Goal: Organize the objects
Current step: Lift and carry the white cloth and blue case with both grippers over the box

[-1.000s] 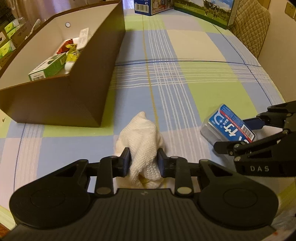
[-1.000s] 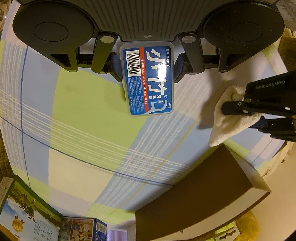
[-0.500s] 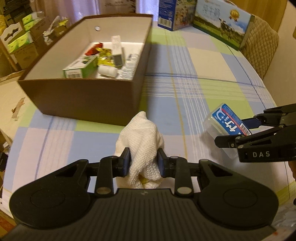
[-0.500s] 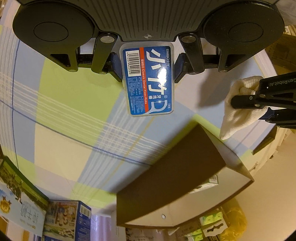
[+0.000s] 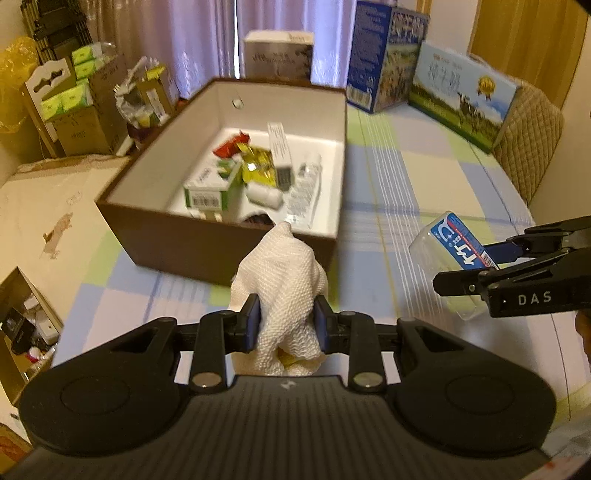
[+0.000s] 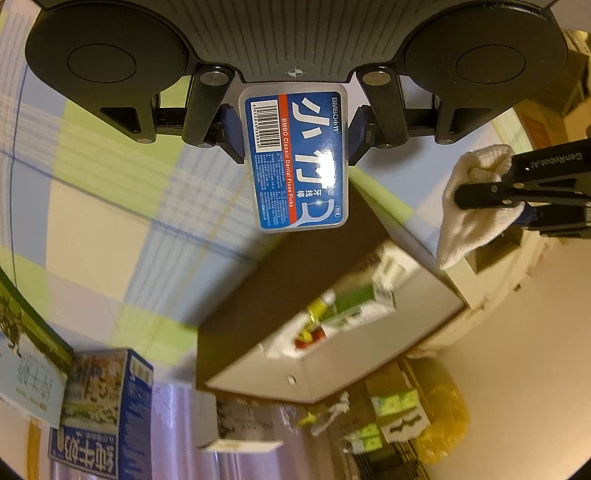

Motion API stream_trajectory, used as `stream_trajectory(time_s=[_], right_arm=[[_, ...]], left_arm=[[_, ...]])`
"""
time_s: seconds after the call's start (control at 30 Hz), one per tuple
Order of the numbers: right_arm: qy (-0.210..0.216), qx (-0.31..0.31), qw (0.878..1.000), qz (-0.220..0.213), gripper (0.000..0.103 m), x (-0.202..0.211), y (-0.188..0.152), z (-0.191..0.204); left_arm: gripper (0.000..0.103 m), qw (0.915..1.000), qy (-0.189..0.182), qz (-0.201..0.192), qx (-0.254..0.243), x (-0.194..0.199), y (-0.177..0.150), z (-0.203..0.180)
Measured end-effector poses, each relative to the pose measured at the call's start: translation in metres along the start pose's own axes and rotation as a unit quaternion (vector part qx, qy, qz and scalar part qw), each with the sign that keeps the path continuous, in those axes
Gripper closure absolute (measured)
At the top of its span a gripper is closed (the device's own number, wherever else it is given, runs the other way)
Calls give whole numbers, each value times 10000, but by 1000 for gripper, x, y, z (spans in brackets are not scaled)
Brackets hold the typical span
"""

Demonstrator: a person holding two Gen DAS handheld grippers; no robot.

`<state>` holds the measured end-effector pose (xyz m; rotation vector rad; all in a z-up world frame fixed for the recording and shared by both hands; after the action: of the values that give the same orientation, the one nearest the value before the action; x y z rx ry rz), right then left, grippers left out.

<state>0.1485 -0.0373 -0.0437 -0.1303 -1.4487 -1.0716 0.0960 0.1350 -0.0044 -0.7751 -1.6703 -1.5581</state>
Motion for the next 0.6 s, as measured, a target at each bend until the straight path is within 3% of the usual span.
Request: stream_trajectory(time_s=[0.27, 0.6], right_arm=[[293, 131, 9990, -324, 50, 5, 40, 26], [532, -19, 9971, -543, 50, -20, 97, 43]], left_arm=[[77, 9991, 32, -419, 68, 19, 30, 28], [77, 9984, -43, -560, 27, -1, 69, 51]])
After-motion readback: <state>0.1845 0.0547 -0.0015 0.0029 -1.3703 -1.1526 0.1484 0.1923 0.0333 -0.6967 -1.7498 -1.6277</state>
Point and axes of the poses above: each gripper's, at about its wrist camera, not at the fingertips, and x roughly against the way its jaws point, z to its left, y to its top, the point moved 1 cm from there along -x, roughly the way its jaws point, and after that the axes turned 4 degrees about z, right-handed, at the moved point
